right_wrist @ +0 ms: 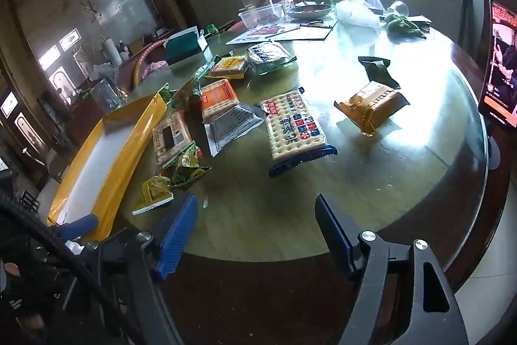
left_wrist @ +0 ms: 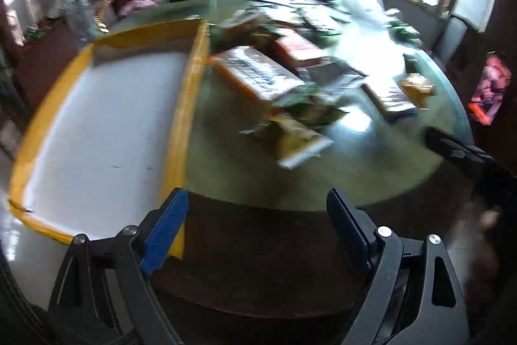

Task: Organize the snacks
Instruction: 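Grasp the white cracker pack with the right tool while the left grasps a yellow-green snack bag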

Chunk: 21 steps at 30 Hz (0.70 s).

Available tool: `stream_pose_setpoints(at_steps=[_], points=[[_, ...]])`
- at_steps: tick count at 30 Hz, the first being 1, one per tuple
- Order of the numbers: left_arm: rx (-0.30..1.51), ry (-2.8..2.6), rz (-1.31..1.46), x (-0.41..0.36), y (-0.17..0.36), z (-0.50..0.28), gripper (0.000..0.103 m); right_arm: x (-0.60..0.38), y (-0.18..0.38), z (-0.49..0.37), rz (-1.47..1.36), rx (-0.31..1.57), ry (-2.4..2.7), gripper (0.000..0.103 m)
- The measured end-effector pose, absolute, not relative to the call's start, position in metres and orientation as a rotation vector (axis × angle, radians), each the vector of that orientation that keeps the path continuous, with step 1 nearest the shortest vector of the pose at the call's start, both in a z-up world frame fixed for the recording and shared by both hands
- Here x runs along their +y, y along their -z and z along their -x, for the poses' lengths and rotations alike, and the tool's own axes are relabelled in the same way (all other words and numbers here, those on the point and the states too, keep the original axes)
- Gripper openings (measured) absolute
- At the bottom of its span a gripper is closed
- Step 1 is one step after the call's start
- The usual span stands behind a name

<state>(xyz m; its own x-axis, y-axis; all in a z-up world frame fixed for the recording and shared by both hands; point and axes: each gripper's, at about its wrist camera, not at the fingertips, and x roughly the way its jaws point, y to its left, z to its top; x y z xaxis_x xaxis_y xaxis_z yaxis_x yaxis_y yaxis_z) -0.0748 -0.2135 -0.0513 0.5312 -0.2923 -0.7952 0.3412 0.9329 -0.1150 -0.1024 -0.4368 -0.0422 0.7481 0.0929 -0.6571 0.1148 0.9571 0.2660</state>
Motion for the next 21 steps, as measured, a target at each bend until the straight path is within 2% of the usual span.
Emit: stream_pose_setpoints(at_steps=[5, 13, 15, 17, 18, 20, 21], points=[[0.905, 0.434, -0.087, -0.231, 0.039, 0.071, 0.088, -0.44, 0.039, 0.098, -0.307, 0.727, 0.003, 0.075], [1.003, 0.427, 0.034, -0.238, 0.05, 0.022, 0.085, -0.46, 0.048, 0.045, -0.208, 0.802, 0.016, 0.075], [1.019, 0.408, 0.017, -0.244, 0.054, 0.014, 0.075, -0.466, 0.054, 0.028, -0.19, 0.843, 0.03, 0.075], [1.045, 0.405, 0.014, -0.248, 0.059, 0.01, 0.061, -0.468, 0.063, 0.012, -0.172, 0.876, 0.056, 0.075], [1.053, 0.409, 0.019, -0.248, 0.061, 0.008, 0.059, -0.469, 0.065, 0.008, -0.164, 0.891, 0.063, 0.075], [1.049, 0.408, 0.014, -0.247, 0.062, 0.009, 0.047, -0.469, 0.067, 0.001, -0.159, 0.89, 0.065, 0.075], [1.044, 0.403, 0.01, -0.246, 0.063, 0.009, 0.045, -0.468, 0.068, 0.0, -0.162, 0.886, 0.061, 0.075]])
